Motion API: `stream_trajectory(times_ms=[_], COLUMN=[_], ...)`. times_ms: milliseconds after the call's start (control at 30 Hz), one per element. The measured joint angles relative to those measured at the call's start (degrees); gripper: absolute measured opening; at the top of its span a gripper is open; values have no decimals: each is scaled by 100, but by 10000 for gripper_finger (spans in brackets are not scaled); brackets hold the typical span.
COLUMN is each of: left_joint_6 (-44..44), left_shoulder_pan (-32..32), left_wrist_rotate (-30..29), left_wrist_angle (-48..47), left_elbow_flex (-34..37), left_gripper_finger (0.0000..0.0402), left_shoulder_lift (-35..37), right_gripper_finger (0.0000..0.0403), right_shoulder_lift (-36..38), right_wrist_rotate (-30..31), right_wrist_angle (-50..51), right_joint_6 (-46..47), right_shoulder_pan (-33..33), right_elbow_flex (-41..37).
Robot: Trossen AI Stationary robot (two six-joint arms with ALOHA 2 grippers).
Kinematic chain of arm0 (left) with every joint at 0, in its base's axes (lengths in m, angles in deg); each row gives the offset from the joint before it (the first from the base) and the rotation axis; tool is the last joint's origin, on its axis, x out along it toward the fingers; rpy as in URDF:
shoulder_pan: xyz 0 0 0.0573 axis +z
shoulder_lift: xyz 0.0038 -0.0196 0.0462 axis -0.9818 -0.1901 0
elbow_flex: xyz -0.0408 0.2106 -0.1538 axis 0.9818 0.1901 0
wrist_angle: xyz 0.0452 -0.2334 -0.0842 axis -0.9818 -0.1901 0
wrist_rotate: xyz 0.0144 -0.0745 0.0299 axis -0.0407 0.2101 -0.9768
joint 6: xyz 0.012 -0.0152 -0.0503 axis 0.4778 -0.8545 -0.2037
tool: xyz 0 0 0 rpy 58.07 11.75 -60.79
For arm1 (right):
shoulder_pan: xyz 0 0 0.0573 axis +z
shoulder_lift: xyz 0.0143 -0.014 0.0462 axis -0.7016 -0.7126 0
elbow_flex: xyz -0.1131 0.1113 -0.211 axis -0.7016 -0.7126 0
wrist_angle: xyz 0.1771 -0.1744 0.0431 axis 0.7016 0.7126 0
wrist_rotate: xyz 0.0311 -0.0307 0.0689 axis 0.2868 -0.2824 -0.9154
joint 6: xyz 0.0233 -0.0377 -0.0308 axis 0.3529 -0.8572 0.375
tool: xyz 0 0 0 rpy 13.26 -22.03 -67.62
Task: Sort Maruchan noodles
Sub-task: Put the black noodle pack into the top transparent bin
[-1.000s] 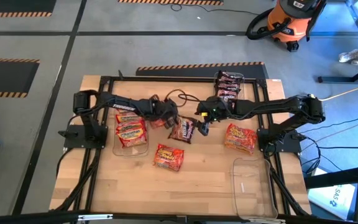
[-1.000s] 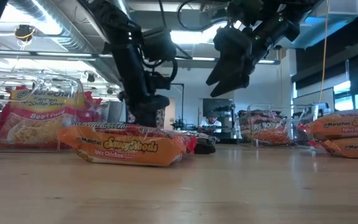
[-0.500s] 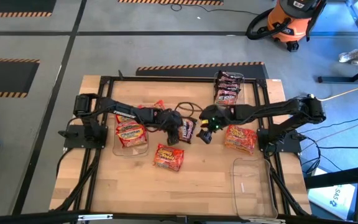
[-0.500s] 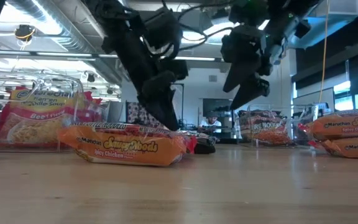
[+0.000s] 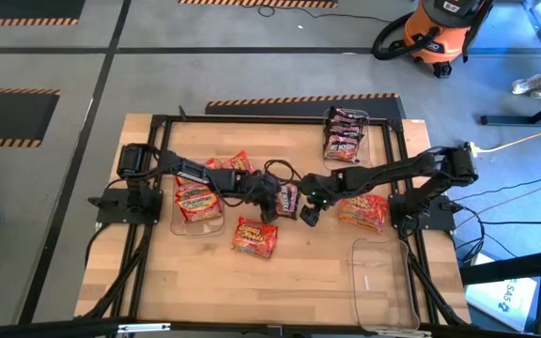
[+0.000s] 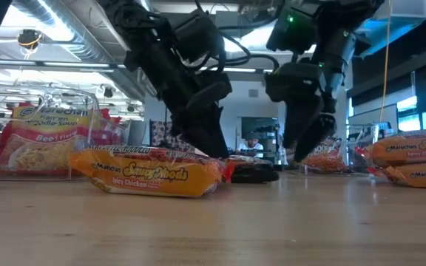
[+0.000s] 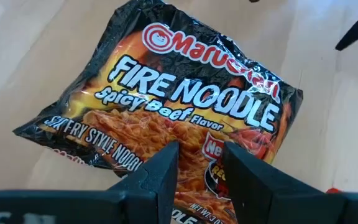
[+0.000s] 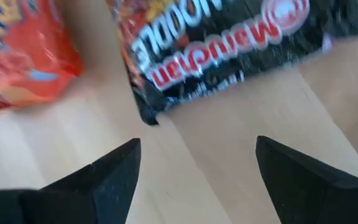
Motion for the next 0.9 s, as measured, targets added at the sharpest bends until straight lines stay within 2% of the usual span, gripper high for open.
stream_trajectory(times_ms=[133, 233, 367, 500, 633, 900], left_joint_6=[-138, 290, 428, 597, 864, 878], left_shoulder_pan=[-66, -84, -84, -80, -80, -78], left_wrist_rotate=[-19, 94, 69, 8, -28, -224], left_wrist_angle=[33, -160, -439, -467, -694, -836], left_elbow_flex=[2, 8, 25, 7, 20, 146], left_gripper_finger=[121, 121, 121, 121, 121, 121], left_shoulder_lift=[0, 97, 351, 690, 705, 371], right_gripper_finger=[294, 294, 294, 294, 294, 294], right_shoulder_lift=[-1, -1, 43, 61, 6, -164], right_wrist_rotate=[105, 101, -219, -435, -325, 241], right_wrist_angle=[109, 89, -976, -2638, -4003, -4456], right_joint_6=[-26, -131, 189, 960, 1783, 2279], right_shoulder_pan=[-5, -7, -24, -52, -46, -42], right_elbow_flex=[0, -9, -578, -1363, -1873, -2009])
